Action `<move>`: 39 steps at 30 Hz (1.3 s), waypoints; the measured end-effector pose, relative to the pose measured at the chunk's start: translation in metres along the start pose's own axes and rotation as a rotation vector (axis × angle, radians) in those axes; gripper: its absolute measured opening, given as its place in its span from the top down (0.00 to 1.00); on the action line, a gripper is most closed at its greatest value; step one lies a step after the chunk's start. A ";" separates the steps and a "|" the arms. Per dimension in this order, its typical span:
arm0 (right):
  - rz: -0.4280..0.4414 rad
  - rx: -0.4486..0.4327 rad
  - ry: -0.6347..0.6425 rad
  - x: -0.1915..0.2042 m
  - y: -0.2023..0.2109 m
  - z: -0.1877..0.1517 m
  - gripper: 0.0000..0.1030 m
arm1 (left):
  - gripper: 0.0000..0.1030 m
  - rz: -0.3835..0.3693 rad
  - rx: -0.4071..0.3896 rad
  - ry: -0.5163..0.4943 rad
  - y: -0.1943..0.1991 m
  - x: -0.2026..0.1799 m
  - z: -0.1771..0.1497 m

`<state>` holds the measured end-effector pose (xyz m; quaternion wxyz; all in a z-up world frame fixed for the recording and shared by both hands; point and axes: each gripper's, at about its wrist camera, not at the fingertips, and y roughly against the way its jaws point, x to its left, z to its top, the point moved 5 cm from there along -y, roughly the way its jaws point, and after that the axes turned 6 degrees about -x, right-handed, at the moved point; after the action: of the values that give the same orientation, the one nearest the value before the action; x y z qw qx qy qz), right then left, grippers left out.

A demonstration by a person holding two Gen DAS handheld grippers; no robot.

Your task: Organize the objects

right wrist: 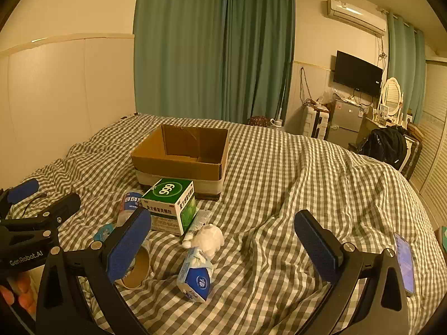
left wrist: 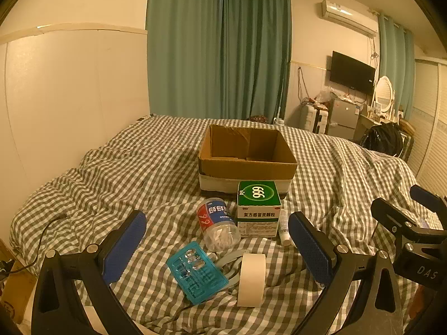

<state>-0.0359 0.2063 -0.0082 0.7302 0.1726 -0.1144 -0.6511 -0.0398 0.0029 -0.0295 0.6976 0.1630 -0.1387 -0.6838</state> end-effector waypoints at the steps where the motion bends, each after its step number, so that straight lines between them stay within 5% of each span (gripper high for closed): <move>1: -0.002 0.002 0.004 0.000 0.000 -0.001 0.00 | 0.00 -0.003 0.003 0.000 0.000 0.000 -0.001; 39: 0.011 0.008 0.043 0.009 0.007 0.003 0.00 | 0.00 -0.015 0.011 -0.020 0.007 -0.003 -0.004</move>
<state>-0.0298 0.1980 -0.0031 0.7353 0.1890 -0.1022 -0.6428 -0.0322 0.0062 -0.0298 0.6901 0.1610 -0.1483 -0.6898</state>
